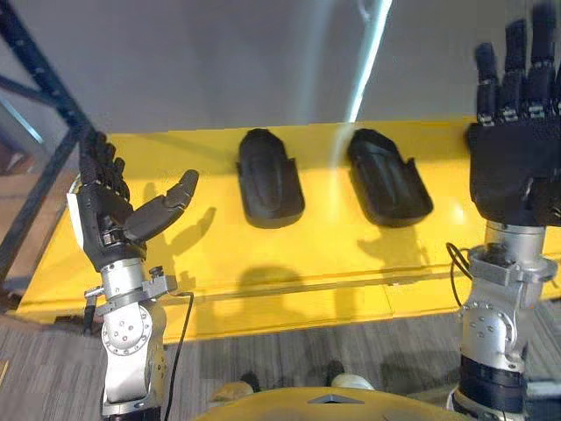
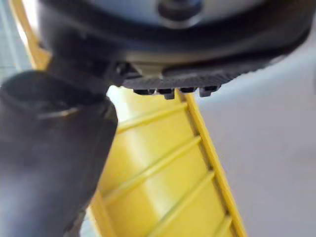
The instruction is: Walk over and take three plastic housings, then place them on the shelf
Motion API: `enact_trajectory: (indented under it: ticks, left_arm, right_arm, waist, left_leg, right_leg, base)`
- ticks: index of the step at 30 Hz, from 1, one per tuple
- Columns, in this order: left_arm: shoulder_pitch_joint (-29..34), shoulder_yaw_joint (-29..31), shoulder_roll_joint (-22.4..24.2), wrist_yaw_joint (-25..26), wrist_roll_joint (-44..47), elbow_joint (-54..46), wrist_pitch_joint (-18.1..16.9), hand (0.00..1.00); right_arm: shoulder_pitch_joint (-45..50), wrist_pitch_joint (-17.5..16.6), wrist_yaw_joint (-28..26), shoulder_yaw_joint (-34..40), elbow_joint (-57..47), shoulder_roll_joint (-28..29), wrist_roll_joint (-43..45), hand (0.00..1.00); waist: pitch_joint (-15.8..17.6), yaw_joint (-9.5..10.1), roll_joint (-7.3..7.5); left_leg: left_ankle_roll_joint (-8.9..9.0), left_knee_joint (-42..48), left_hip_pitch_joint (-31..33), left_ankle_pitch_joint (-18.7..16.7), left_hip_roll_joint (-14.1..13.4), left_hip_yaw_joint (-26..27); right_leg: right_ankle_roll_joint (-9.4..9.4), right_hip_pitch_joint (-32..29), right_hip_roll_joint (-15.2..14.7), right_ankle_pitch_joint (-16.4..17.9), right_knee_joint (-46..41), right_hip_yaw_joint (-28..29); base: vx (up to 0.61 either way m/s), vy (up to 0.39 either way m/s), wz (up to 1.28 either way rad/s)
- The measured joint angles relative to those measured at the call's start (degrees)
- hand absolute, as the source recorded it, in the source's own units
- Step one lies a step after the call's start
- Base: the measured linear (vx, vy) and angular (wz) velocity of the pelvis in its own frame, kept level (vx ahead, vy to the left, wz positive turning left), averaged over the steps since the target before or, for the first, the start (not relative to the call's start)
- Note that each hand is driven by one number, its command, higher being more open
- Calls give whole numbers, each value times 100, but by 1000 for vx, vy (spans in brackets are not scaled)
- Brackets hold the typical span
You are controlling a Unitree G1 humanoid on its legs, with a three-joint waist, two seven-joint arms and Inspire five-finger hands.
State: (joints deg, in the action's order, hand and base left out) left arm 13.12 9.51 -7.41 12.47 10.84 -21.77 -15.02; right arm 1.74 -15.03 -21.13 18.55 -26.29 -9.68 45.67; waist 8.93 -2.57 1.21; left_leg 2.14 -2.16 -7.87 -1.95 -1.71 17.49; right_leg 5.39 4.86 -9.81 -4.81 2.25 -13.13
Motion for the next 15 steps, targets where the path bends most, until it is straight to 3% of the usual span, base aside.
enact_trajectory:
  ticks: [6, 11, 15]
  left_arm:
    - [-104, -346, 5, -39, 0, 0, 377, 100]
    - [-389, -632, -35, 208, -2, 121, 558, 100]
    - [-594, -646, -175, 477, 0, 433, 682, 100]
  right_arm:
    - [657, 223, 659, 126, 108, 184, -1131, 100]
    - [623, 231, 696, -28, 123, 66, -1620, 100]
    - [510, 493, 684, -298, 148, -144, -1617, 100]
  waist:
    - [144, -111, -224]
    - [154, -189, -210]
    - [173, -212, -184]
  left_leg:
    - [25, 2, -19, -36, -82, 271]
    - [93, 194, 52, -120, -198, 285]
    - [105, 326, 53, -205, -247, 303]
  right_leg:
    - [-4, -142, 95, -4, 14, 254]
    - [-1, -155, 167, -14, 29, 264]
    - [-1, -133, 195, -14, -1, 293]
  base:
    - [28, -5, -24]
    - [49, -31, -2]
    - [-5, -13, -5]
